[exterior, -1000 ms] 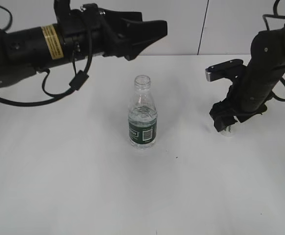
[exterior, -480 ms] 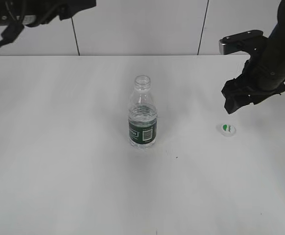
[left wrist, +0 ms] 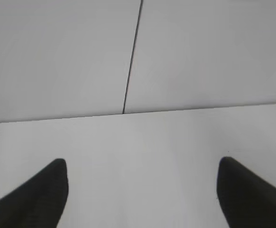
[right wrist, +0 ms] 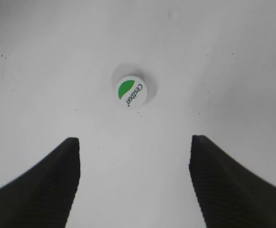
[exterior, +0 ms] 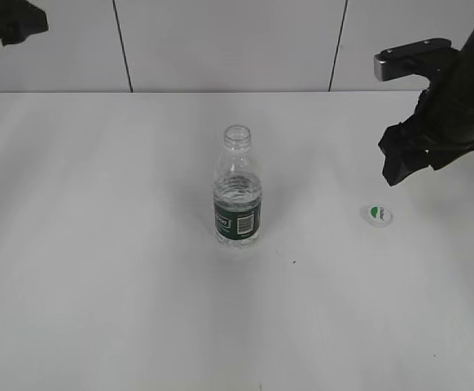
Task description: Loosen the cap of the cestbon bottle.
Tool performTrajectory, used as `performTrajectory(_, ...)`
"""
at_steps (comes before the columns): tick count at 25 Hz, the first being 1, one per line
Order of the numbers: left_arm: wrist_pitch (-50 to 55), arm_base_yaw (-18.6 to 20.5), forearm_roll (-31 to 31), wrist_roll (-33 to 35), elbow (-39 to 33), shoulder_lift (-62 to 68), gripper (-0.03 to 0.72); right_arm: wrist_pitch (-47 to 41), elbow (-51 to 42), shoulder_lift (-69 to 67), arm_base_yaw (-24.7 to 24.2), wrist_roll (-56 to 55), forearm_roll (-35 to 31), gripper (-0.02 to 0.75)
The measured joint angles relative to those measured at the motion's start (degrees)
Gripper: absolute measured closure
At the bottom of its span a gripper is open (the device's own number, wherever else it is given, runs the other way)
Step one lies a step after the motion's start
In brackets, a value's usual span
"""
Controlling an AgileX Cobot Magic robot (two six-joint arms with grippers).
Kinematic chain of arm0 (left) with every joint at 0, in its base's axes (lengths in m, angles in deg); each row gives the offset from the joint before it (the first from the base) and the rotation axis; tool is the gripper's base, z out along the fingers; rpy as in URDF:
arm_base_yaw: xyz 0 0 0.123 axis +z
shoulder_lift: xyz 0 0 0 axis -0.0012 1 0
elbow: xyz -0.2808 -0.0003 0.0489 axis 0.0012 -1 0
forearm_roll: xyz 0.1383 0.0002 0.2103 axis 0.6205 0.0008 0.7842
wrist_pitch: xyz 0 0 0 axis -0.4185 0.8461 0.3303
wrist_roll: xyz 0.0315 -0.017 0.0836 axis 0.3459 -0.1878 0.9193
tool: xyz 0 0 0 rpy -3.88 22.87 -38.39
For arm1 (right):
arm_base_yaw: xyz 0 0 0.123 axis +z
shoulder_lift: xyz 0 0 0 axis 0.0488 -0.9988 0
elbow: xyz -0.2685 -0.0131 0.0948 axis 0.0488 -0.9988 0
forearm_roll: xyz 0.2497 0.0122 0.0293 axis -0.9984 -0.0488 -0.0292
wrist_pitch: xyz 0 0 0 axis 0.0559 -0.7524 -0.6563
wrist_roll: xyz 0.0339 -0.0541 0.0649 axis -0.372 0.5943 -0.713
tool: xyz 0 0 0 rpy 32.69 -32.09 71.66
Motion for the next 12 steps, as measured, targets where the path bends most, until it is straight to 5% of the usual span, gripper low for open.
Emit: performTrajectory(12,-6.54,-0.1,4.72,-2.36,0.14,0.27,0.111,-1.51,0.0,0.01,0.0,-4.04,1.13,0.179)
